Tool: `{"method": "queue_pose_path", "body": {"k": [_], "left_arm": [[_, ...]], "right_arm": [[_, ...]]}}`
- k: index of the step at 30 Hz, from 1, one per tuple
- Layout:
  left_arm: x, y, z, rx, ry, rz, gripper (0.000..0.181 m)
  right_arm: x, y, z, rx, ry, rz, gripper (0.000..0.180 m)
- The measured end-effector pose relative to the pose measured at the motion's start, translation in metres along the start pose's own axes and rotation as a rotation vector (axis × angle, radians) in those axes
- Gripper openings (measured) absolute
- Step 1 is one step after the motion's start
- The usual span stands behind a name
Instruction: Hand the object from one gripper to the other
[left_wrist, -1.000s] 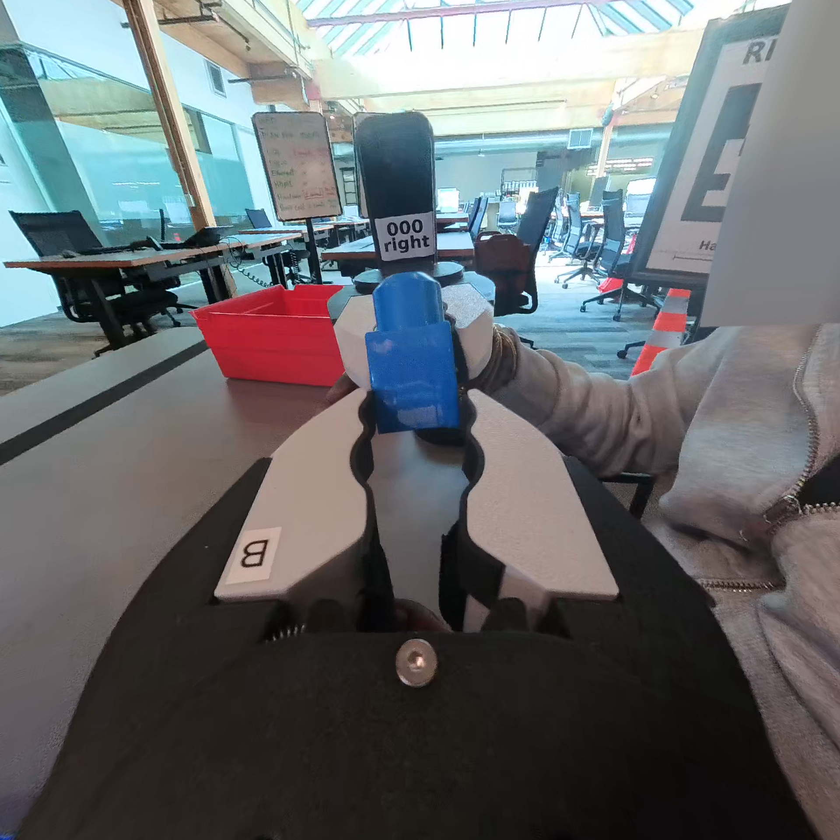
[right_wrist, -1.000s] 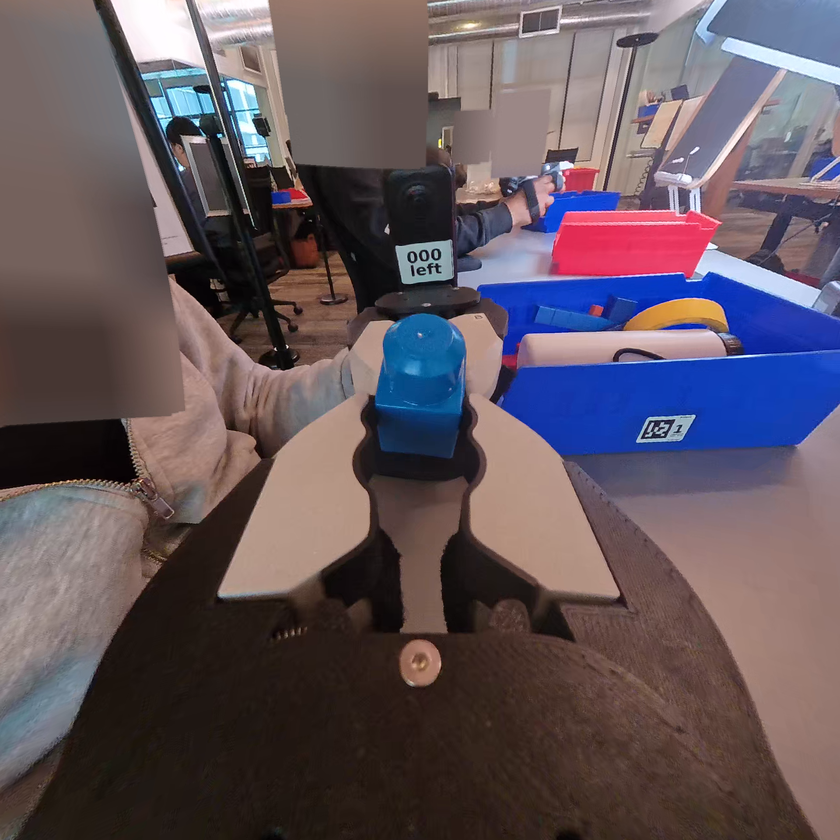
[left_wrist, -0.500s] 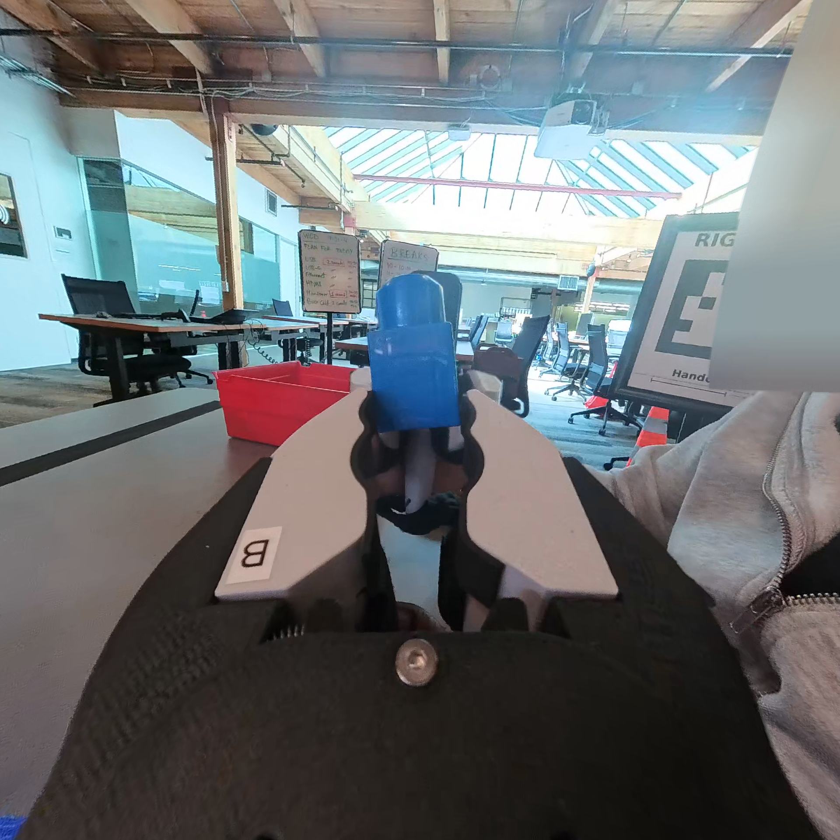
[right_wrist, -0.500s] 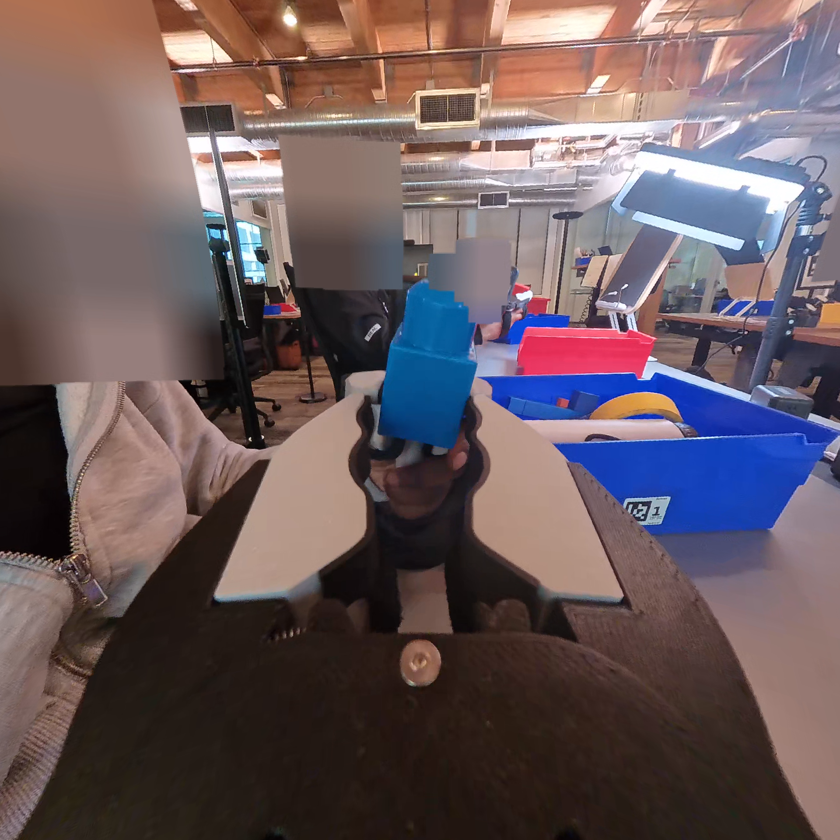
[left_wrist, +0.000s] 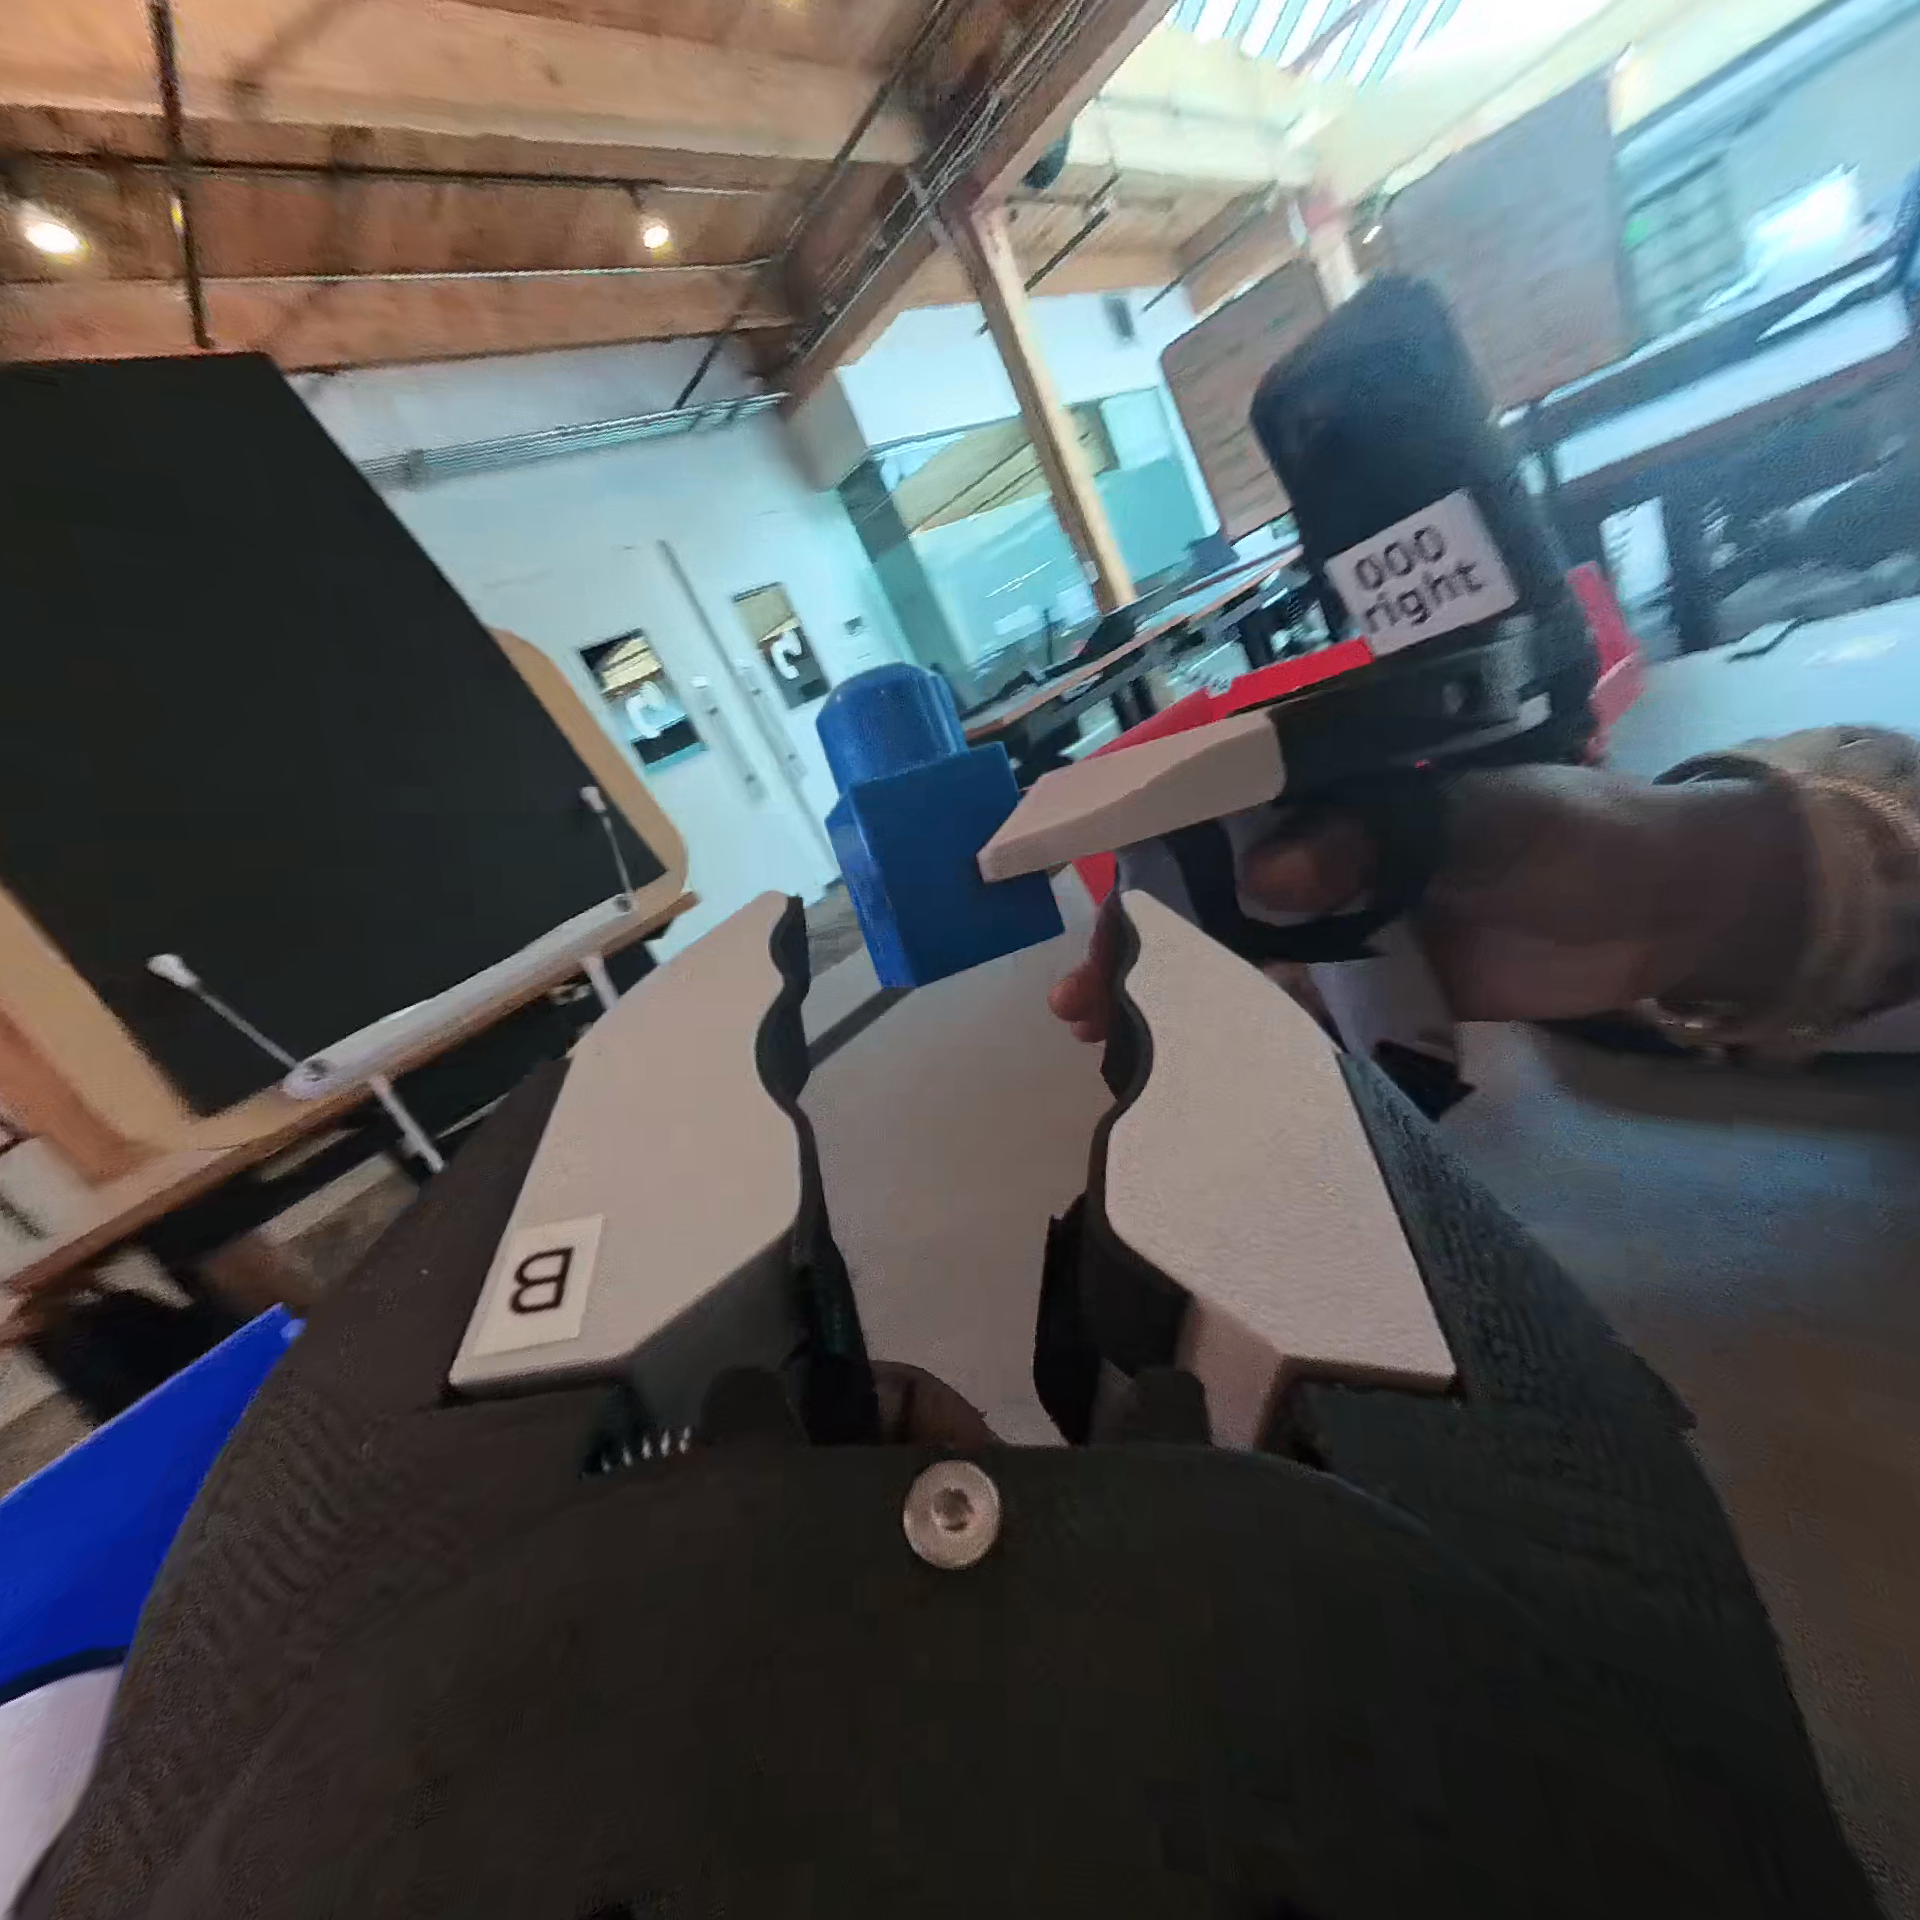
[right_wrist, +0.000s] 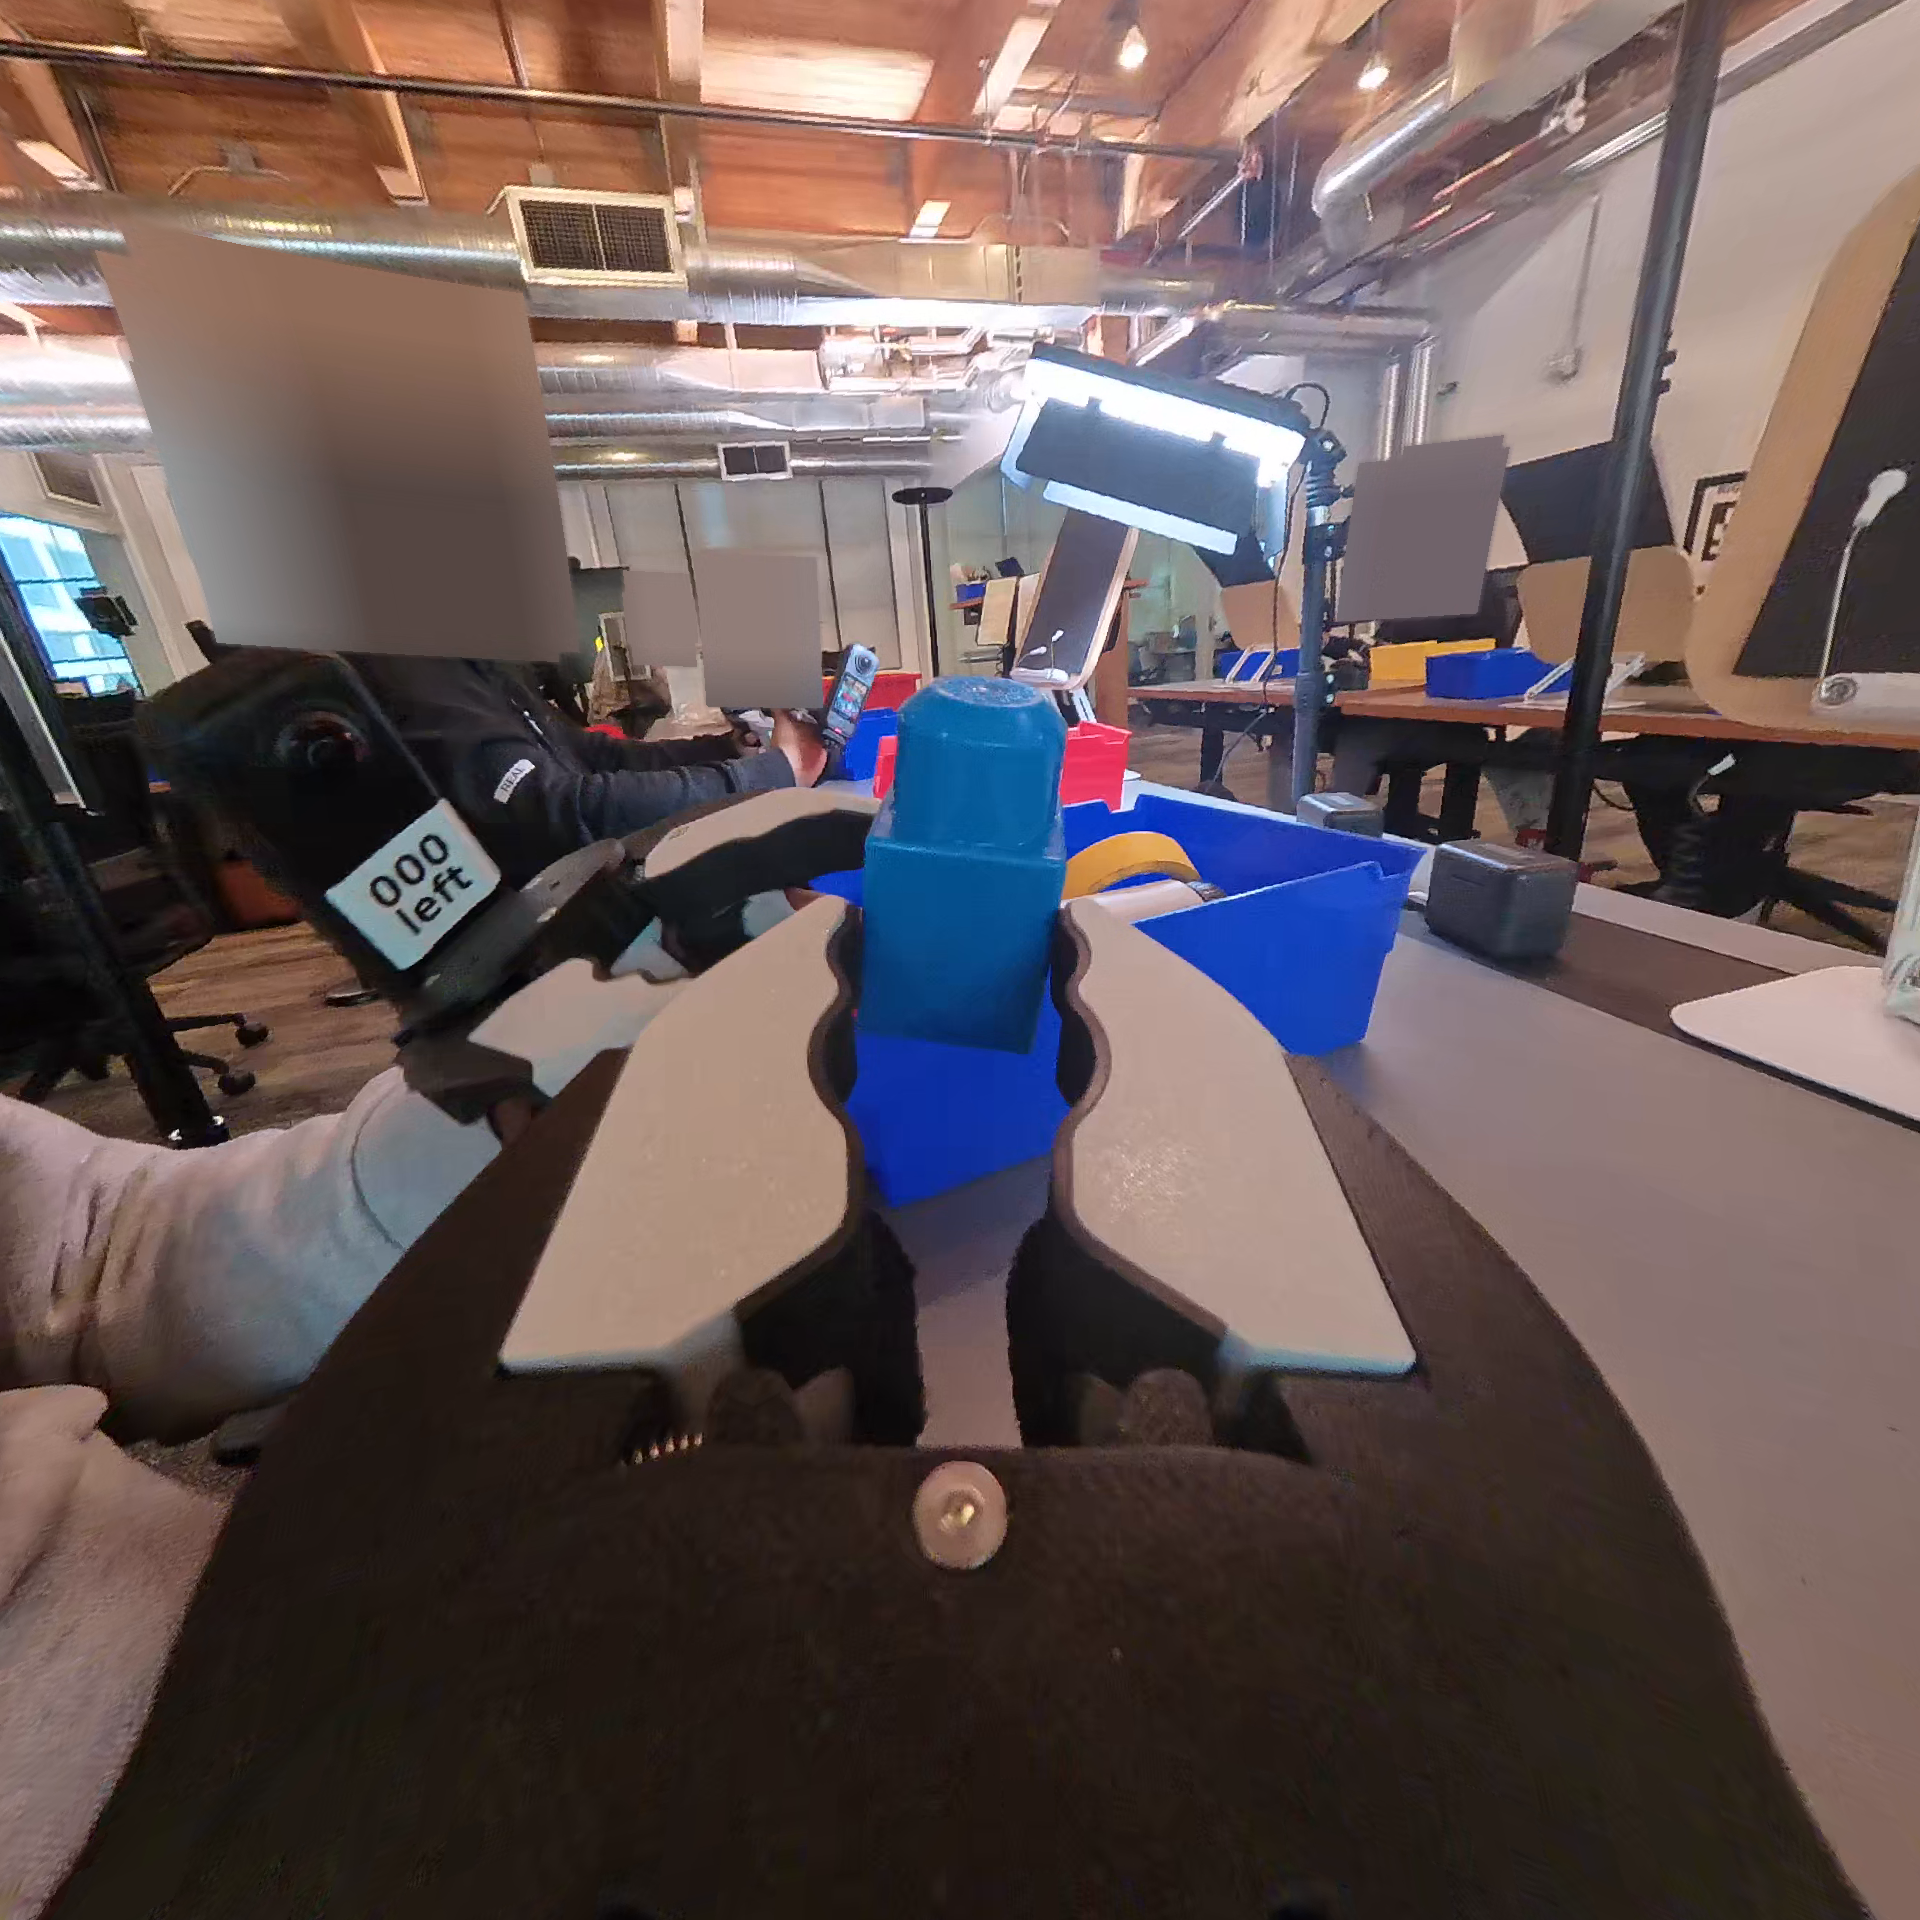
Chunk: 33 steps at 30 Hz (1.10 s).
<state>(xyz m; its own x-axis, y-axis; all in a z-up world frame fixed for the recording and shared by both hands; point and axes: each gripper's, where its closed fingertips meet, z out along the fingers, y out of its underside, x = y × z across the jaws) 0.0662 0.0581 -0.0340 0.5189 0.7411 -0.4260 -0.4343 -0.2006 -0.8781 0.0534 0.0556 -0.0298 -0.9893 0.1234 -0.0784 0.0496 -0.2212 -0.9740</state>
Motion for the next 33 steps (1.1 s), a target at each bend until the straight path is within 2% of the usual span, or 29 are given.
{"method": "queue_pose_path", "body": {"k": [3, 5, 8, 10, 13, 15, 19, 21, 23, 26, 30, 33], "left_arm": [[-0.001, 0.007, 0.005, -0.058, -0.047, 0.046, 0.054], [-0.002, 0.009, 0.005, -0.074, -0.067, 0.073, 0.042], [-0.002, 0.006, 0.003, -0.047, -0.040, 0.019, 0.040], [0.000, -0.003, -0.001, 0.024, 0.038, -0.104, 0.040], [0.012, -0.030, -0.014, 0.203, 0.282, -0.395, 0.039], [0.018, -0.042, -0.021, 0.268, 0.428, -0.566, 0.039], [0.027, -0.046, -0.025, 0.286, 0.520, -0.624, 0.039], [0.032, -0.045, -0.025, 0.273, 0.536, -0.601, 0.039], [0.031, -0.041, -0.022, 0.248, 0.513, -0.591, 0.039], [0.023, -0.030, -0.015, 0.194, 0.407, -0.533, 0.038], [-0.001, -0.007, -0.003, 0.064, 0.080, -0.227, 0.053], [-0.004, 0.000, 0.001, 0.002, -0.055, -0.031, 0.056]], "right_arm": [[-0.005, 0.004, 0.005, -0.009, 0.002, -0.025, 0.036], [-0.008, 0.008, 0.008, -0.024, 0.003, -0.046, 0.036], [-0.011, 0.007, 0.008, -0.026, -0.021, -0.049, 0.035], [-0.018, 0.001, 0.006, -0.009, -0.082, -0.033, 0.038], [-0.033, -0.017, 0.002, 0.091, -0.200, 0.034, 0.061], [-0.044, -0.026, -0.002, 0.145, -0.300, 0.104, 0.060], [-0.065, -0.027, -0.006, 0.137, -0.486, 0.241, 0.057], [-0.065, -0.023, -0.004, 0.121, -0.483, 0.239, 0.044], [-0.061, -0.023, -0.006, 0.130, -0.452, 0.196, 0.036], [-0.049, -0.022, -0.005, 0.113, -0.367, 0.167, 0.036], [-0.010, -0.019, -0.005, 0.125, -0.108, 0.141, 0.035], [0.004, -0.015, -0.005, 0.125, 0.002, 0.114, 0.035]]}}
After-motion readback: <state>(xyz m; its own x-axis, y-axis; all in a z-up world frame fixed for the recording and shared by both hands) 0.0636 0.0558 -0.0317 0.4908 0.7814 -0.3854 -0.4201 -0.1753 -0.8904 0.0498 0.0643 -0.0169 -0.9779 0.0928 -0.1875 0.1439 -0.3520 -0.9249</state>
